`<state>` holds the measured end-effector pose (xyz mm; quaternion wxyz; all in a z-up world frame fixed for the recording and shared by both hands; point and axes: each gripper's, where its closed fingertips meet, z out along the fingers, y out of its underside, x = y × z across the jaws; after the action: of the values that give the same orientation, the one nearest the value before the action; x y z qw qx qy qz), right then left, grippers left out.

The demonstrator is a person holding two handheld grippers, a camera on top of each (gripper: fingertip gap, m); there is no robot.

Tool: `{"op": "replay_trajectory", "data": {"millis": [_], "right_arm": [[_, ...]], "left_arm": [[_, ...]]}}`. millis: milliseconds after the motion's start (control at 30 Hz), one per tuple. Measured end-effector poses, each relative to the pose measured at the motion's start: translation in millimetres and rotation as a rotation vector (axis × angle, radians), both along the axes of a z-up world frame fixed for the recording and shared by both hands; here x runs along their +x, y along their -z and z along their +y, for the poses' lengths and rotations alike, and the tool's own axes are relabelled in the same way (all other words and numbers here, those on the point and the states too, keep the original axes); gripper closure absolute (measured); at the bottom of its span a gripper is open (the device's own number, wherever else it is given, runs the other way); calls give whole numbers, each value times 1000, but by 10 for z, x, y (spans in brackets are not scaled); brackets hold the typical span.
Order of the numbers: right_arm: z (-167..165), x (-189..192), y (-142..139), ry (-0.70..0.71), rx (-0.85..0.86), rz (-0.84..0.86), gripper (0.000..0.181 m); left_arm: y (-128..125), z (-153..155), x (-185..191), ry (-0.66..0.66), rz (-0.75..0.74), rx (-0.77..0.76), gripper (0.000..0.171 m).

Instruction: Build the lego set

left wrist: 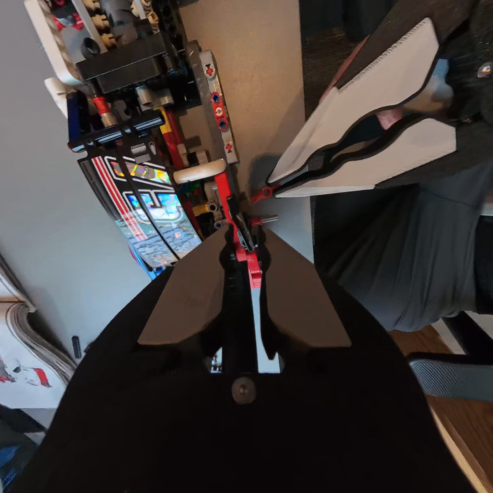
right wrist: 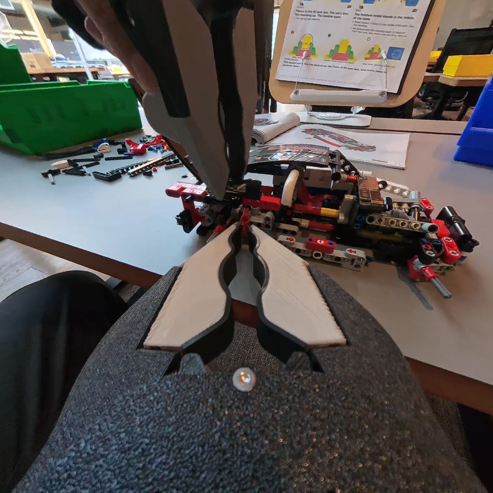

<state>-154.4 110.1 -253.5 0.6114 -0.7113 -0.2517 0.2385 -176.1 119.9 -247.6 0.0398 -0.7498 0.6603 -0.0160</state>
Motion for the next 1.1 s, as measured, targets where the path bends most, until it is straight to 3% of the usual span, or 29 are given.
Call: {"op": "replay_trajectory", "data": {"millis": [133,367,467,567,633,1100], "right_arm": [[39,-3,30,-5,-3,8,180],[109,2,-7,-19,-17,46,180],[113,6,-13,-24,-18,44,180],[127,16,-18,-17,-19,23,180],[138,27,-31,-9,-19,4,180],[150,-79,0,-18,-46,1,180]], "left_arm": [[37,52,-22,16,58,3,165],[39,90,3,84,211,-23,162],[32,122,26,95,216,-23,161],[63,165,47,69,212,-26,149],[120,127,38,48,221,-72,156],[129,95,0,3,116,-129,157]]}}
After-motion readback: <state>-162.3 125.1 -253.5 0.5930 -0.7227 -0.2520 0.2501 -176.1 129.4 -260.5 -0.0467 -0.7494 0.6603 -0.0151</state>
